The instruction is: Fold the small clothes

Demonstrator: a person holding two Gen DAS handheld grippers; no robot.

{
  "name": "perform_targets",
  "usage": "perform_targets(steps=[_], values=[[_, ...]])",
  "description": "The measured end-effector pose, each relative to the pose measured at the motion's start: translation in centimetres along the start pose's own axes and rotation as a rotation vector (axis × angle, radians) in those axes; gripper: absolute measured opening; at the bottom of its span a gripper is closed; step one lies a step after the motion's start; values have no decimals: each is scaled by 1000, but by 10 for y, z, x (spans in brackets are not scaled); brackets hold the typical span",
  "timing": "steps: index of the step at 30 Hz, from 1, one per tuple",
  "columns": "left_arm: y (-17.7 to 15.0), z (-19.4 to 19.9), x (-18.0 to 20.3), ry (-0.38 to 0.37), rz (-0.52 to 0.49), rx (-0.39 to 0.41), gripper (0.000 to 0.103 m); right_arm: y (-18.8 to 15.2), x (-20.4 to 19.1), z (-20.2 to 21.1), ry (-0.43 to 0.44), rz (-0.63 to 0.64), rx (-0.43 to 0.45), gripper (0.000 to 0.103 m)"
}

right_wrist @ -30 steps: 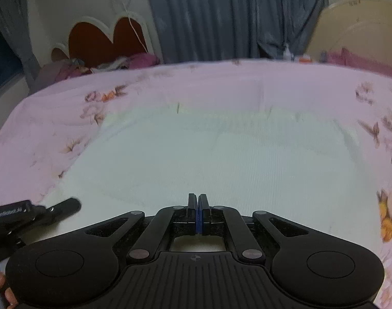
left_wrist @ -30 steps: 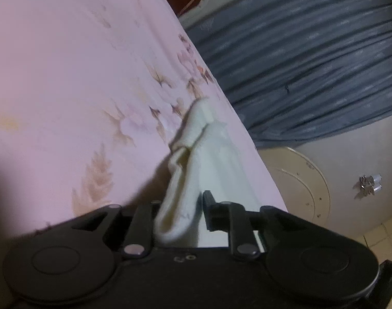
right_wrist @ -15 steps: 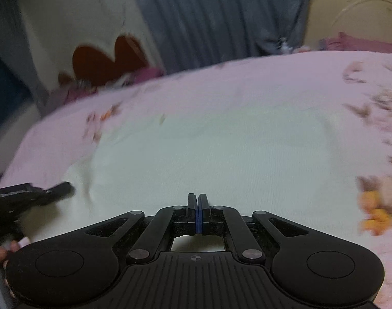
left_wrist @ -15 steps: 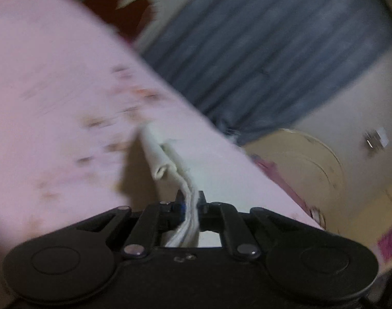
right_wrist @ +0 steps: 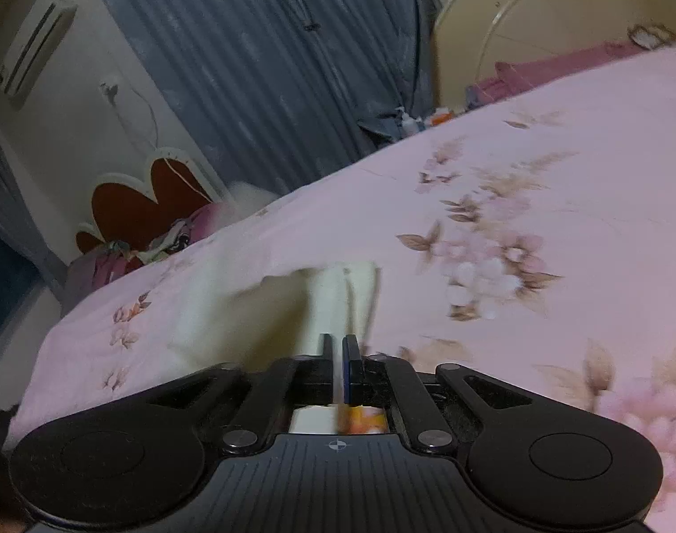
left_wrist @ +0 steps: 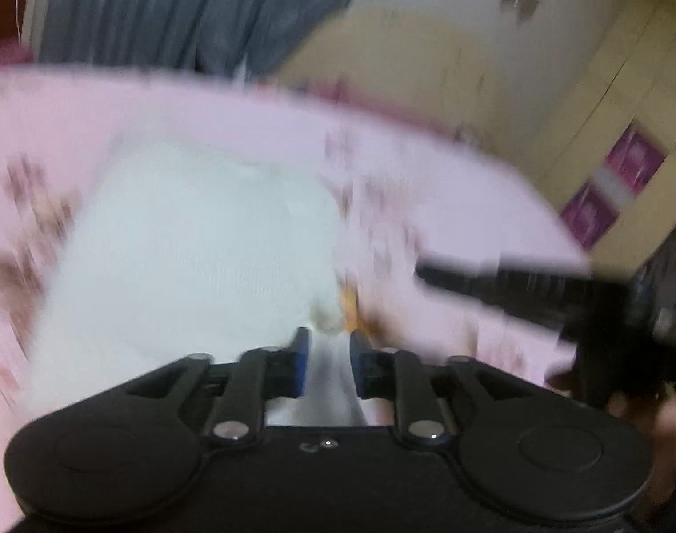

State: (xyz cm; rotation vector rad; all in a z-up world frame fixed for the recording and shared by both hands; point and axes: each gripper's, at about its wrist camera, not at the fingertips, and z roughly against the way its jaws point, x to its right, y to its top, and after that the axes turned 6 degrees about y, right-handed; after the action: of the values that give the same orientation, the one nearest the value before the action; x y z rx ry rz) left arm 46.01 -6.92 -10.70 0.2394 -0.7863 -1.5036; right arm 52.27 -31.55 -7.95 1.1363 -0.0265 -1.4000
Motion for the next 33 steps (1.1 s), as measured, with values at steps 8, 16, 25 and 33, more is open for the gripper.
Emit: perform_targets(steps=[8, 16, 25, 33], values=[[28, 59, -53, 109, -6, 202, 23, -2, 1, 2, 110, 5, -22, 61], [50, 19, -99, 146, 0, 136, 21, 0, -14, -62, 107, -14, -103, 51], [37, 18, -118, 64, -1, 135, 18, 7, -48, -85, 11, 208, -91, 9], [47, -2, -90, 53, -107, 63, 17, 5, -28, -108, -79, 201, -151, 9]])
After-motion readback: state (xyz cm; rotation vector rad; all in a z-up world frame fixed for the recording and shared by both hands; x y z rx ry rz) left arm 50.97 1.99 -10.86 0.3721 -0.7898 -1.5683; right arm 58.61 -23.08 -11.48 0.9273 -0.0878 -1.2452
